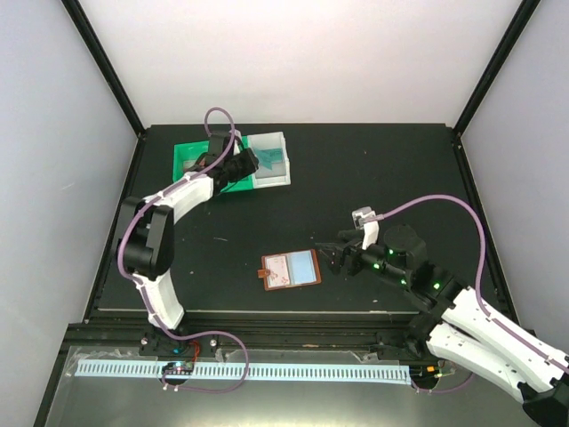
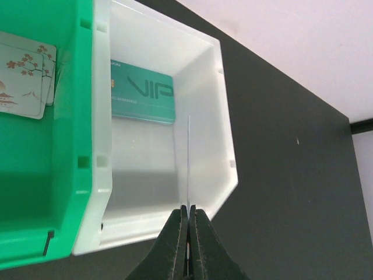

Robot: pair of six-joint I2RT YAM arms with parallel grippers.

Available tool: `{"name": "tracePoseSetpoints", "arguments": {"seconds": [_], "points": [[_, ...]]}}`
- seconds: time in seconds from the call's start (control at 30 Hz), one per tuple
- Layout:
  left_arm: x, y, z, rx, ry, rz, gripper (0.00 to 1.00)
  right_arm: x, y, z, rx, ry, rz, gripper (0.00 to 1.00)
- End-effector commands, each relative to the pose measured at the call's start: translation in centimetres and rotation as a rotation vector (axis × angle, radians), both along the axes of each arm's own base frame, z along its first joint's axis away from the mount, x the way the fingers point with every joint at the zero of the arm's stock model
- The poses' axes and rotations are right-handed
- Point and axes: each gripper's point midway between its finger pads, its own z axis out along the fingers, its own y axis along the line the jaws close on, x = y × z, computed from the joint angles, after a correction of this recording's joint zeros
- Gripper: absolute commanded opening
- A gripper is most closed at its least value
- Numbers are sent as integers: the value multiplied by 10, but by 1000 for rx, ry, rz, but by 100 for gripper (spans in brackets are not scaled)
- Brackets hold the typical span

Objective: Take the credit cards out of the card holder

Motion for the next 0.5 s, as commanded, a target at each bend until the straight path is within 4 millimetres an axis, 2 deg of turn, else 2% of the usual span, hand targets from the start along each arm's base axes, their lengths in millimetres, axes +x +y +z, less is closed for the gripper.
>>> {"name": "tracePoseSetpoints", "arguments": {"seconds": [0.0, 0.13, 0.47], "points": [[35, -2, 20, -52, -66, 64, 2, 4, 0, 7, 3, -23, -16, 100], [53, -3, 12, -53, -60, 89, 2, 6, 0, 5, -15, -21, -23, 100], [81, -11, -15, -61, -20, 97, 2, 9, -2, 4, -30, -26, -37, 100]]}}
